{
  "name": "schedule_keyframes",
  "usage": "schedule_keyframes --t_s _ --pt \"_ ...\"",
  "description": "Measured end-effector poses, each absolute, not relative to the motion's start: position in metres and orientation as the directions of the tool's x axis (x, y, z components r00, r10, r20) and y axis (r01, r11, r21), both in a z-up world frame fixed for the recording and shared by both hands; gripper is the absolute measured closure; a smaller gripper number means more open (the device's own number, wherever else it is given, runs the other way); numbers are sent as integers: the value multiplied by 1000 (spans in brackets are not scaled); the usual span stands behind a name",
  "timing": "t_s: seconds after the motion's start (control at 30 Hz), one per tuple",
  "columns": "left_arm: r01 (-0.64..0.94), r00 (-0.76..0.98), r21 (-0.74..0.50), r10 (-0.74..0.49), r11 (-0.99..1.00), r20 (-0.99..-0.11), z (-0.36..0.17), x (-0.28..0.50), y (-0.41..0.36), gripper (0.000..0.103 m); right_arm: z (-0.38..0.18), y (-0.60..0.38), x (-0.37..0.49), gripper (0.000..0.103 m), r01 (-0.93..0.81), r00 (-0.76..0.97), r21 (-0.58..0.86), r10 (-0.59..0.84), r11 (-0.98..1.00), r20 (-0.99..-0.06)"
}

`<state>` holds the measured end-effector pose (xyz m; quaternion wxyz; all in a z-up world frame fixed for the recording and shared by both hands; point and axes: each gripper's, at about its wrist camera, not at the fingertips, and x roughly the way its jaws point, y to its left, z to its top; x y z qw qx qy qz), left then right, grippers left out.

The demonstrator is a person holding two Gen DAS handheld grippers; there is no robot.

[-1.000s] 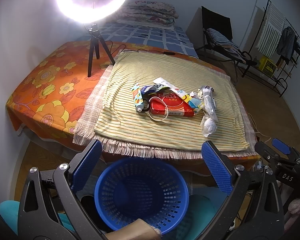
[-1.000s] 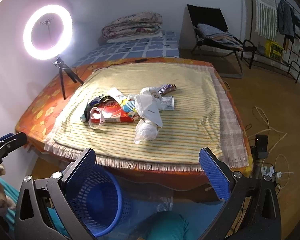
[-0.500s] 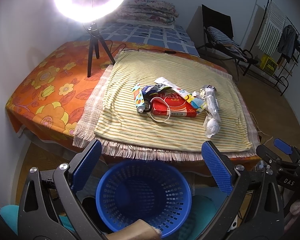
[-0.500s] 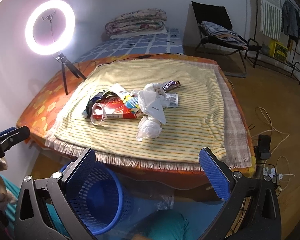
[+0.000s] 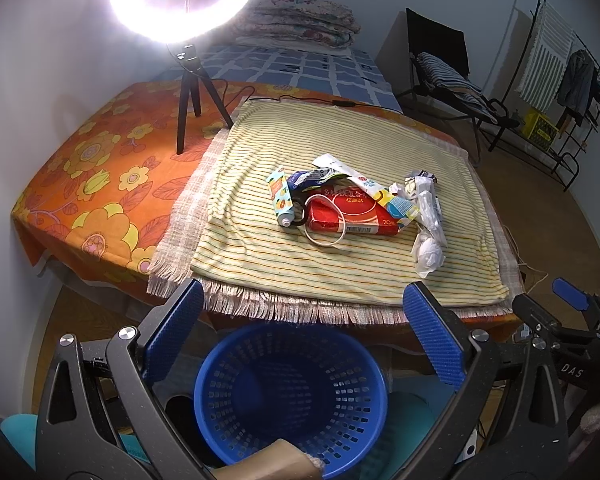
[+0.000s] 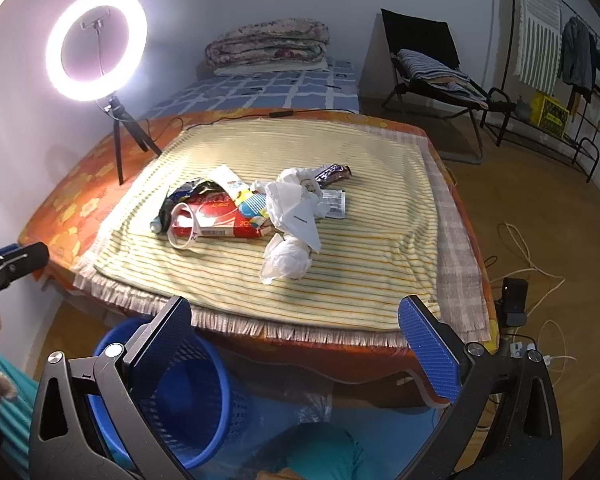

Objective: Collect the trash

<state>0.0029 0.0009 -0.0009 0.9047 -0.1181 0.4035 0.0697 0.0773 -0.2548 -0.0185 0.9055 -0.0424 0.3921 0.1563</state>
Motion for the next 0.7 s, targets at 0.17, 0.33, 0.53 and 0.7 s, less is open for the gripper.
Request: schedule_keyframes --t_s 0.17,0.33,0.53,0.7 --pt "-222 666 -159 30 962 -746 -1 3 3 1 -21 -253 75 1 -322 641 42 250 946 -725" --pt "-222 663 -156 32 962 -748 -1 3 2 1 -21 -251 75 1 -346 626 54 273 937 -730" --pt "-221 664 -156 32 963 -747 -2 3 1 1 -23 -252 77 1 -361 607 83 302 929 -735" --pt "-217 662 -155 29 964 -749 -3 4 4 1 -24 -254 80 0 -371 589 136 347 918 -730"
